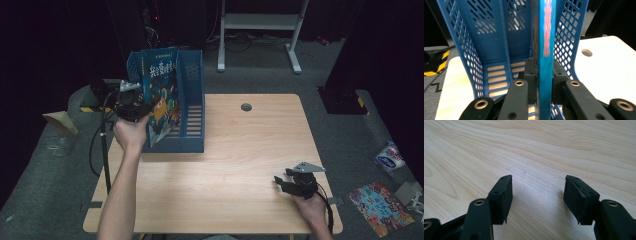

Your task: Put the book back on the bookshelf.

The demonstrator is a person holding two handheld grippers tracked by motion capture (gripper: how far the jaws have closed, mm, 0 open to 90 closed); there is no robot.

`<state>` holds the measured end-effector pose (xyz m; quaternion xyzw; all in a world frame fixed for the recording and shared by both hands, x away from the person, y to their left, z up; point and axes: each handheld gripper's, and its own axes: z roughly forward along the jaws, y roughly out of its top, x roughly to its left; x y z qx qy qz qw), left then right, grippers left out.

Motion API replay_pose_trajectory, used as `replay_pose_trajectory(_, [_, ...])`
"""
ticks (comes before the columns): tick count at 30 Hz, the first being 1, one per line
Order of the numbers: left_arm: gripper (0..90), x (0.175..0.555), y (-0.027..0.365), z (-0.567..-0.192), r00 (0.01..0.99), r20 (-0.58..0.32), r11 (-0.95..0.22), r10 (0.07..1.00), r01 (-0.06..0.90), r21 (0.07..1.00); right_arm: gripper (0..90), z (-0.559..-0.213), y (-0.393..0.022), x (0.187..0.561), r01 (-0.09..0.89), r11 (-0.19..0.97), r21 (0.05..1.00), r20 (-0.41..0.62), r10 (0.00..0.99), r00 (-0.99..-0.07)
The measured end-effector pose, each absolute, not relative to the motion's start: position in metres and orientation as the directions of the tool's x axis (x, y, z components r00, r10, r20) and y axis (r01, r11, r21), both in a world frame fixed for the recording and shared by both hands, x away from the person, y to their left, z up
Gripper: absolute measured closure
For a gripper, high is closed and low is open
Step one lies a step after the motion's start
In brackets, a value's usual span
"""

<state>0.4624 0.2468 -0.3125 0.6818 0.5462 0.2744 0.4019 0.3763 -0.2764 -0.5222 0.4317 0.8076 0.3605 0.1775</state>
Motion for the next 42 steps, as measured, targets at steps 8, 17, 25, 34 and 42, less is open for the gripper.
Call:
replay_pose_trajectory(8, [77.3, 0.485, 0.234, -0.291, 0.253, -0.015, -0.132, 0.967, 0.554, 0.822, 40.3, -0.522, -0.277, 0.376, 0.569, 0.368, 0.736, 0.029, 0.821, -0.569])
replay_pose_trajectory(17, [77.0, 0.502, 0.232, -0.279, 0.253, -0.048, -0.115, 0.966, 0.589, 0.8, 40.2, -0.522, -0.277, 0.377, 0.56, 0.38, 0.737, 0.019, 0.816, -0.578])
replay_pose_trajectory(25, [81.8, 0.501, 0.234, -0.28, 0.24, -0.029, -0.12, 0.97, 0.585, 0.802, 40.2, -0.522, -0.277, 0.377, 0.56, 0.379, 0.736, 0.02, 0.815, -0.579])
replay_pose_trajectory(34, [83.1, 0.49, 0.233, -0.287, 0.222, 0.025, -0.138, 0.975, 0.508, 0.85, 40.2, -0.522, -0.277, 0.376, 0.571, 0.364, 0.736, 0.04, 0.819, -0.573])
replay_pose_trajectory(42, [83.1, 0.479, 0.243, -0.292, 0.209, -0.026, -0.068, 0.978, 0.432, 0.899, 40.2, -0.522, -0.277, 0.376, 0.572, 0.363, 0.735, 0.041, 0.819, -0.572])
